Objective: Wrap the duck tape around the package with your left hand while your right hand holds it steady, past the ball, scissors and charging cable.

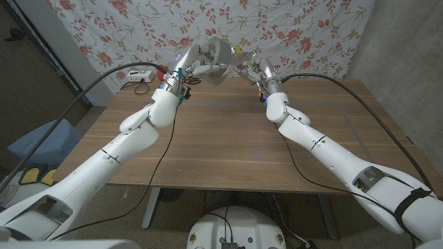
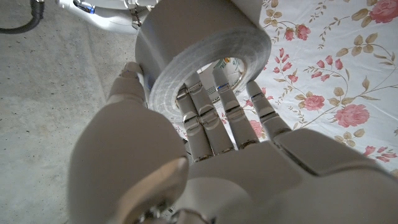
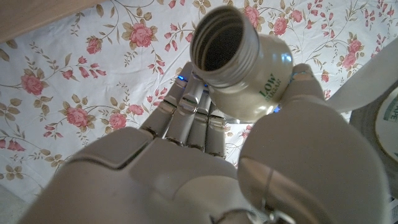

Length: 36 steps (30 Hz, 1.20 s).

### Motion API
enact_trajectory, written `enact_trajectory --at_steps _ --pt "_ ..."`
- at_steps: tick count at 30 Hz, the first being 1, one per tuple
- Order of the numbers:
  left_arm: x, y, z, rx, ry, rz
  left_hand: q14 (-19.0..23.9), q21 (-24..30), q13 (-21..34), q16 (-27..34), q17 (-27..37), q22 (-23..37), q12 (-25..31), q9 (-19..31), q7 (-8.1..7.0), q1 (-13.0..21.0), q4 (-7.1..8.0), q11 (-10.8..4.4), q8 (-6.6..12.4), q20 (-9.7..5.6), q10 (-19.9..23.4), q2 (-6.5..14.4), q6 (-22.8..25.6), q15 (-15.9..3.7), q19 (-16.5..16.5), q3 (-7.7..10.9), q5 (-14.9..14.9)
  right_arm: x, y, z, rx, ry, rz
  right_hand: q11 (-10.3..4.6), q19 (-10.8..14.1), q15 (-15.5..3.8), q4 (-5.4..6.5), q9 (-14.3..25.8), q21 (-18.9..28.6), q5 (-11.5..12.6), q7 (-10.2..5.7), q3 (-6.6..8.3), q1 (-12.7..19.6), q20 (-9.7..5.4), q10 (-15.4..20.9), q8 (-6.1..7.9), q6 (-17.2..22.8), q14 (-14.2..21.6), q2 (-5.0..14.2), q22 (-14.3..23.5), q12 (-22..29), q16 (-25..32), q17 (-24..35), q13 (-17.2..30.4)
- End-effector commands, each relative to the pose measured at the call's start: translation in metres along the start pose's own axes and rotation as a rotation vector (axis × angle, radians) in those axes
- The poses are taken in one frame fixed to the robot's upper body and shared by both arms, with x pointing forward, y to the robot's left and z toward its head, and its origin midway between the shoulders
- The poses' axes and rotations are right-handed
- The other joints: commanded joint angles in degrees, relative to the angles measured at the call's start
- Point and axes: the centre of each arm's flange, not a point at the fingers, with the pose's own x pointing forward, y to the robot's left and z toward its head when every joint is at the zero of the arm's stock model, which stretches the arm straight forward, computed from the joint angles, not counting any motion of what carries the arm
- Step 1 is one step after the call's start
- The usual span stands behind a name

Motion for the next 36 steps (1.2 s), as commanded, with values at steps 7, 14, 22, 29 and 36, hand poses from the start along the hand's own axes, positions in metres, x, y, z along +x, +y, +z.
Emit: enact_trajectory --at_steps 7,14,22,29,36 --pt "0.002 0.003 -0.003 0.009 -0.098 -0.097 0.24 0.5 0.06 -0.31 0.31 0.05 -0.8 -0.1 -2.97 11.77 0.87 -2.11 0.26 -0.38 1.5 11.4 1.82 -9.11 0.52 -0.41 1.24 0.011 -0.014 -0.01 0.148 0.125 0.207 -8.4 0.67 -5.43 1.81 0.06 1.2 -0.13 -7.57 1.86 15.41 -2.35 16.29 0.32 16.49 3.37 15.07 0.33 0.88 1.89 1.98 0.98" --pt "0.004 0.013 -0.007 -0.098 -0.133 -0.116 0.3 0.47 0.14 -0.54 0.41 0.03 -1.04 -0.07 -3.49 11.46 1.26 -2.14 0.29 -0.4 1.42 11.24 1.59 -9.07 0.53 -0.86 1.82 0.018 -0.02 -0.03 0.314 0.178 0.359 -6.35 4.91 -3.14 -0.69 -0.82 4.27 -1.29 -4.43 2.66 19.13 1.17 20.81 0.67 19.88 7.24 15.71 0.59 2.48 6.61 5.3 1.36" --pt "0.01 0.023 -0.013 -0.306 -0.202 -0.194 0.37 0.46 0.39 -0.76 0.55 0.03 -1.24 -0.07 -3.55 11.21 1.67 -2.16 0.3 -0.45 1.3 11.1 1.33 -9.08 0.58 -1.33 2.54 0.022 -0.019 -0.051 0.447 0.214 0.44 -5.62 5.8 -2.6 -1.58 -1.37 5.47 -1.89 -3.15 2.77 20.43 2.15 21.39 0.17 20.14 7.73 15.95 0.61 2.65 7.73 5.1 1.48" --pt "0.012 0.023 -0.019 -0.371 -0.212 -0.252 0.39 0.41 0.67 -0.9 0.67 0.04 -1.36 0.13 -3.36 11.13 1.93 -2.2 0.46 -0.32 1.15 11.09 1.24 -9.07 0.49 -1.61 3.09 0.02 -0.023 -0.059 0.536 0.198 0.392 -5.56 5.63 -2.68 -1.57 -1.71 6.01 -2.37 -3.1 2.65 20.6 2.23 21.55 -0.09 20.23 7.5 16.17 0.6 2.61 8.22 4.92 1.46" --pt "0.004 0.02 -0.021 -0.342 -0.153 -0.123 0.76 0.48 0.29 -0.88 1.03 0.06 -1.98 -0.64 -2.67 12.13 1.7 -2.16 0.35 -0.37 1.28 11.42 1.8 -9.25 0.63 -1.65 3.84 0.018 -0.022 -0.056 0.547 0.174 0.344 -5.6 5.33 -2.88 -1.49 -1.71 6.53 -2.84 -3.17 2.57 20.71 2.12 21.29 -0.08 20.39 7.0 16.34 0.57 2.65 8.81 5.05 1.83"
